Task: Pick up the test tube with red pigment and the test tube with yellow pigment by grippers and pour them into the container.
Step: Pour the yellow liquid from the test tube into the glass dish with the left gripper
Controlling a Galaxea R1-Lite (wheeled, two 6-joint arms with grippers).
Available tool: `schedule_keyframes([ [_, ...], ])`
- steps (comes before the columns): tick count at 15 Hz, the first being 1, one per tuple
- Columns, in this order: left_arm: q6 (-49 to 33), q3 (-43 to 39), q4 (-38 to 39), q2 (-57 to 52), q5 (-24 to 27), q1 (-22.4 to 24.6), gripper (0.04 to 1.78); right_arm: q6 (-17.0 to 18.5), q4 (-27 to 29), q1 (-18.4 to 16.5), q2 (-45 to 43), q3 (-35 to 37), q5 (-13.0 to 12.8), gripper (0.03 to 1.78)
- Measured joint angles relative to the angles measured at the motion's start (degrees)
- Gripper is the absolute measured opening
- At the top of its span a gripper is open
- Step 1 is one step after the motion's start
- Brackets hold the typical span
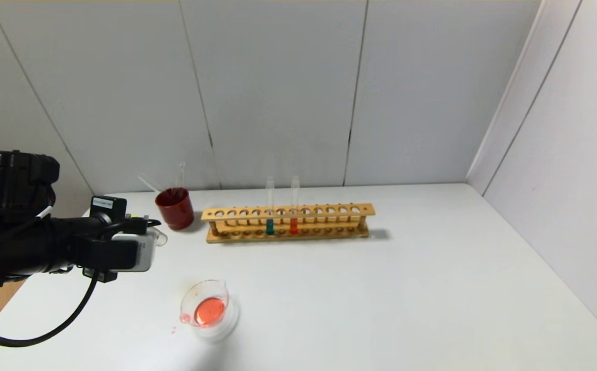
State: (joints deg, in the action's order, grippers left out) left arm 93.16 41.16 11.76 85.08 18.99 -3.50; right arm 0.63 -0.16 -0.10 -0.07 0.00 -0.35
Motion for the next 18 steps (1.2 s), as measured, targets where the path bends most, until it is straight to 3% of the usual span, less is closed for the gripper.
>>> schedule_keyframes([
  [11, 9.51, 2.47, -4.46, -1.17, -3.58, 0.0, 0.3, 0.0, 0.0, 0.0, 0.0, 0.0, 0.0, 1.75],
  [18, 11.14, 2.06, -4.55, -0.55, -6.42, -1.05, 0.3, -0.01, 0.02, 0.0, 0.0, 0.0, 0.02, 1.75],
])
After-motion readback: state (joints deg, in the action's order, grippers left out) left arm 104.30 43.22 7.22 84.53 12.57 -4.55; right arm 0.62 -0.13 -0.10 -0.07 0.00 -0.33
